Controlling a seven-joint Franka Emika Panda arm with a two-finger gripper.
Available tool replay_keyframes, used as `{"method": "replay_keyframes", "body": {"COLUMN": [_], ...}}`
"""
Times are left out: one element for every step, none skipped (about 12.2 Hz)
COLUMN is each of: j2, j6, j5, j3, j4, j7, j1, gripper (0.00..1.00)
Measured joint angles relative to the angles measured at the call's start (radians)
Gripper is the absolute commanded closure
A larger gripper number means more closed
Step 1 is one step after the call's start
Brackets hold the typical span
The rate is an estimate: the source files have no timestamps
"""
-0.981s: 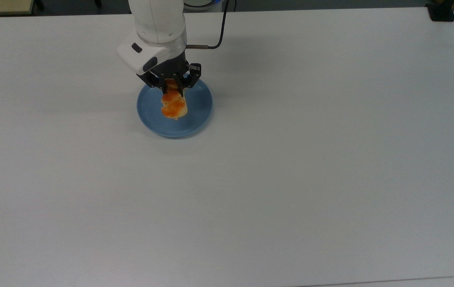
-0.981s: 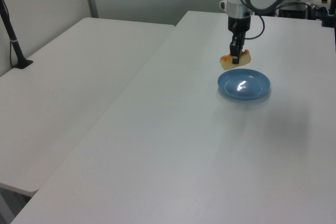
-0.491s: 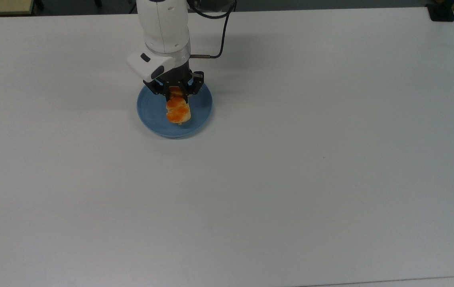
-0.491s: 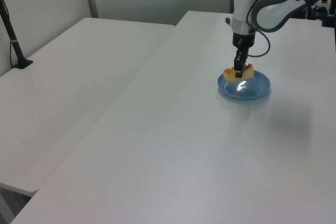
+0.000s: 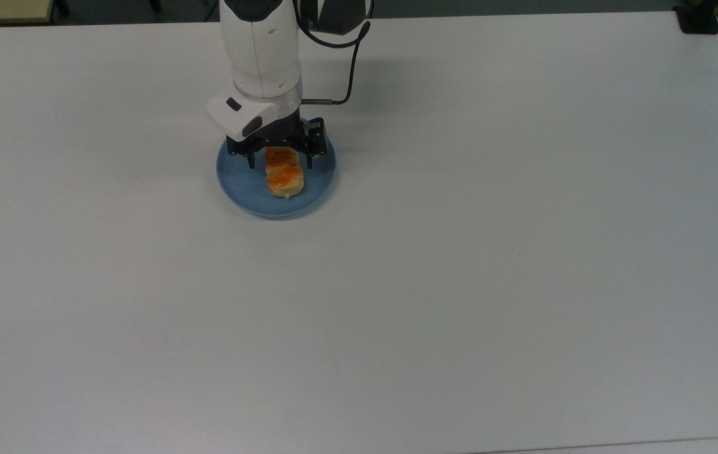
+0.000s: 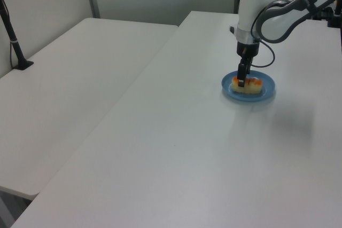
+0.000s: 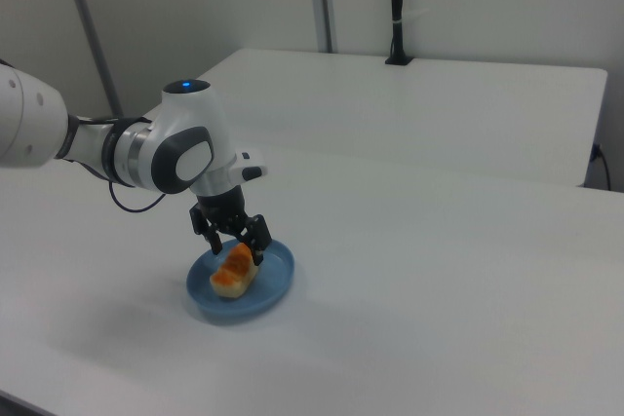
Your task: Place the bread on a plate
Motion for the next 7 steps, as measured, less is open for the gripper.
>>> {"method": "replay_keyframes", "body": {"j2": [-0.003, -0.009, -0.023, -0.04, -0.057, -0.07, -0.08], "j6": [-0.001, -0.012, -0.045, -0.116, -0.215, -0.325, -0.432], "j5": [0.0, 0.0, 0.0, 0.0, 0.0, 0.0, 0.0], "j3": [0.0, 0.0, 0.0, 0.0, 0.0, 0.0, 0.0], "j4": [0.0, 0.004, 0.016, 0.056, 0.119, 0.203, 0.292], "j7": [0.0, 0.0, 0.005, 0.04, 0.078, 0.098, 0.109], "j1": [0.0, 0.0, 0.0, 0.001, 0.001, 0.001, -0.001], "gripper": [0.0, 0.0, 0.0, 0.0, 0.0, 0.0, 0.0]}}
